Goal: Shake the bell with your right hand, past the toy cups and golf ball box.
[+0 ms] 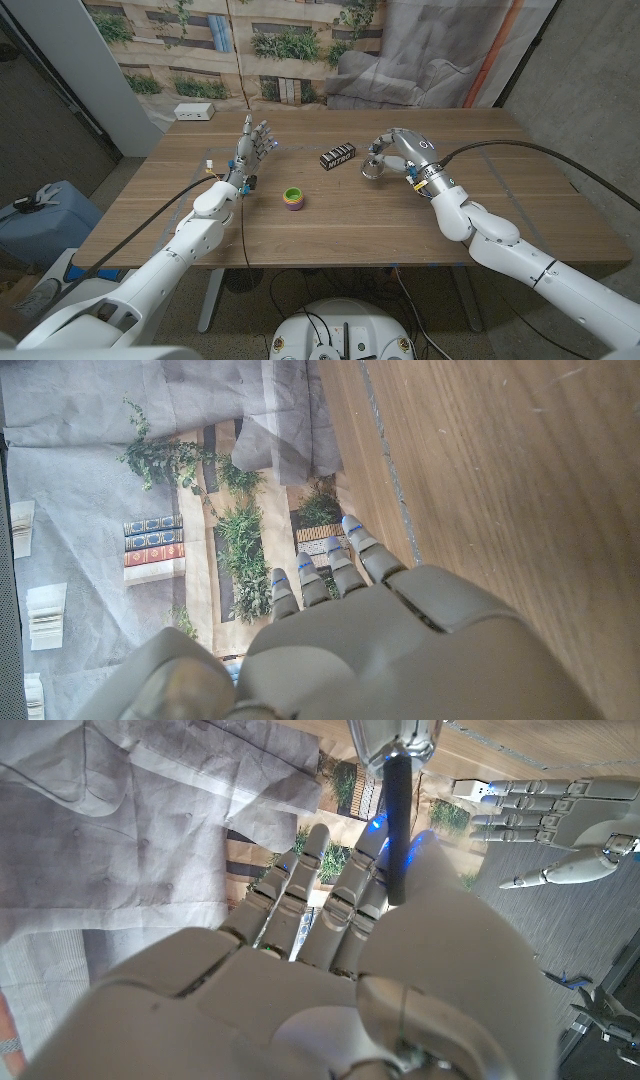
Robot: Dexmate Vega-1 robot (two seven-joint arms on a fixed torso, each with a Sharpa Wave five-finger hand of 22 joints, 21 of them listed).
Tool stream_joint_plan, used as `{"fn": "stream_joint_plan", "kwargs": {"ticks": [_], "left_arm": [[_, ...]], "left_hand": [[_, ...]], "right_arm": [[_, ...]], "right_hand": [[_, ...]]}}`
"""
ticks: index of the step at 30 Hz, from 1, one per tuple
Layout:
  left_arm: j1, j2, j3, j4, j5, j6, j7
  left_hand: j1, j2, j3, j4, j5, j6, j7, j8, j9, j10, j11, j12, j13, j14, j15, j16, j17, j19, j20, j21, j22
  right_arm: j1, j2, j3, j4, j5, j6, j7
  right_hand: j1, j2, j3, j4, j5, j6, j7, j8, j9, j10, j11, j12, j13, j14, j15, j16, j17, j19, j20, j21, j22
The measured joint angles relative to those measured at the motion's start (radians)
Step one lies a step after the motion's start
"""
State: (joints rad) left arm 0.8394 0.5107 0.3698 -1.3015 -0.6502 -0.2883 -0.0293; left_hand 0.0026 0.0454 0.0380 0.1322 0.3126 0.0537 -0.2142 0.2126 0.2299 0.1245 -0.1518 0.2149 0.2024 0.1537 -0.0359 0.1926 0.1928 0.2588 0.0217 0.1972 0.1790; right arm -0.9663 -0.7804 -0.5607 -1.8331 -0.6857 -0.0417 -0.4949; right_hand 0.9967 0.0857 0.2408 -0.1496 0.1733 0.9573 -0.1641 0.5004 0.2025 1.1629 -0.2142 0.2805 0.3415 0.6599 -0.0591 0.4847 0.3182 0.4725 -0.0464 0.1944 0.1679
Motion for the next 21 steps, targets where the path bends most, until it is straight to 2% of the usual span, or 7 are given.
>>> {"fn": "stream_joint_plan", "kwargs": {"ticks": [12, 21], "left_arm": [[0.0, 0.0, 0.0, 0.0, 0.0, 0.0, 0.0], [0.0, 0.0, 0.0, 0.0, 0.0, 0.0, 0.0]], "left_hand": [[0.0, 0.0, 0.0, 0.0, 0.0, 0.0, 0.0, 0.0, 0.0, 0.0, 0.0, 0.0, 0.0, 0.0, 0.0, 0.0, 0.0, 0.0, 0.0, 0.0, 0.0], [0.0, 0.0, 0.0, 0.0, 0.0, 0.0, 0.0, 0.0, 0.0, 0.0, 0.0, 0.0, 0.0, 0.0, 0.0, 0.0, 0.0, 0.0, 0.0, 0.0, 0.0]], "right_arm": [[0.002, 0.002, -0.011, -0.004, -0.021, -0.035, -0.012], [0.004, 0.005, -0.006, -0.012, 0.035, -0.039, 0.022]], "right_hand": [[0.0, 0.0, 0.0, 0.0, 0.0, 0.0, 0.0, 0.0, 0.0, -0.004, 0.004, -0.007, 0.0, 0.0, 0.0, 0.0, -0.003, 0.0, 0.0, 0.0, 0.0], [0.0, 0.0, 0.0, 0.0, 0.0, 0.0, 0.0, 0.0, 0.0, -0.004, 0.004, -0.007, 0.0, 0.003, -0.004, 0.0, -0.003, 0.0, 0.0, 0.0, 0.0]]}}
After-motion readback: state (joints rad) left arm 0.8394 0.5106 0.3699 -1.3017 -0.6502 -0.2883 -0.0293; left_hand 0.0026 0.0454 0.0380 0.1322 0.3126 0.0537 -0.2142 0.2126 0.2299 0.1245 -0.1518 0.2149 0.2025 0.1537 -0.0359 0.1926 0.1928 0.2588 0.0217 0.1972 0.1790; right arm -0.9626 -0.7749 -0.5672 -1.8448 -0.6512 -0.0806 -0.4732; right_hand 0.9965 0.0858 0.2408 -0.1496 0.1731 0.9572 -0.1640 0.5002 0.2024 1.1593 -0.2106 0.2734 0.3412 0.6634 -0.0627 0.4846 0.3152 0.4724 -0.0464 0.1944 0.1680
